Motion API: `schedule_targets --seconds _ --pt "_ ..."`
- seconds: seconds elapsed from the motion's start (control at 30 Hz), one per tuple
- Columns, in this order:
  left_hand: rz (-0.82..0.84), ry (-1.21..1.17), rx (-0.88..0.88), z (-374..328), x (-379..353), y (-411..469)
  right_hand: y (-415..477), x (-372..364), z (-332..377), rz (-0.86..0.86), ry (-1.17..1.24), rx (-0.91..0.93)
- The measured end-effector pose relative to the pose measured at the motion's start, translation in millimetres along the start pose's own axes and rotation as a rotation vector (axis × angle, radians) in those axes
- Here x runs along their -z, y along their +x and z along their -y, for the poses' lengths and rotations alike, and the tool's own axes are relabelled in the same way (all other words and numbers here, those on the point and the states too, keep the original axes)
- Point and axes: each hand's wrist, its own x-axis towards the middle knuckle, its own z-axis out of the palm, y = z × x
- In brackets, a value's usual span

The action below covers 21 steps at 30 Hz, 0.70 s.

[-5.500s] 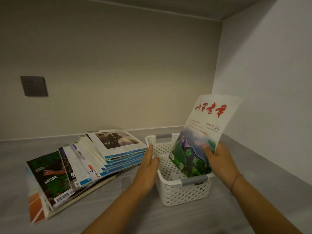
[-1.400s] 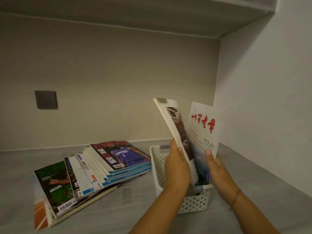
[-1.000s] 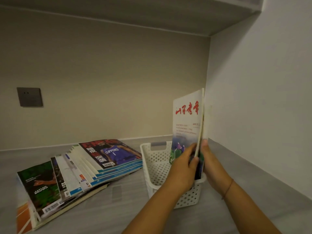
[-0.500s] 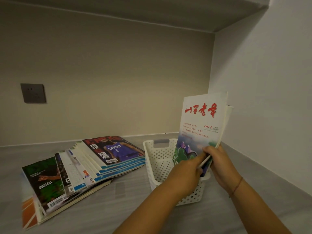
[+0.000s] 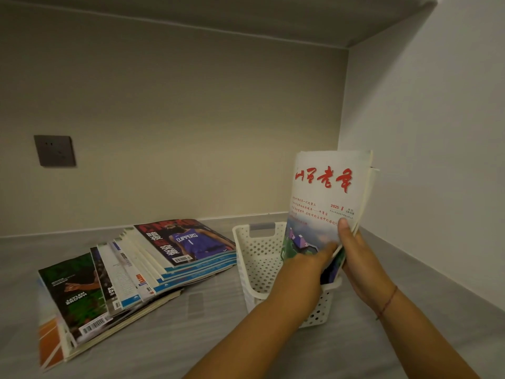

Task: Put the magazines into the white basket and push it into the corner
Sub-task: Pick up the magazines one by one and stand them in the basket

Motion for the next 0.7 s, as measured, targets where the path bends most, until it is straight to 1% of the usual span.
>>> schedule_targets --seconds 0.07,0.17,0.4,0.7 --pt "-0.038 0.039 -0.013 1 -2 0 0 -1 2 0.001 0.010 -0.001" --pt "-0.114 0.033 -0.026 0 -4 -1 2 -3 4 0.011 -0.002 -0.009" --pt "-0.197 0.037 -0.007 -1 -10 -6 1 -6 5 0.039 -0.052 0.001" --pt "-0.272 0.077 0.035 -5 -17 -10 2 -7 4 0.031 -0.089 -0.019"
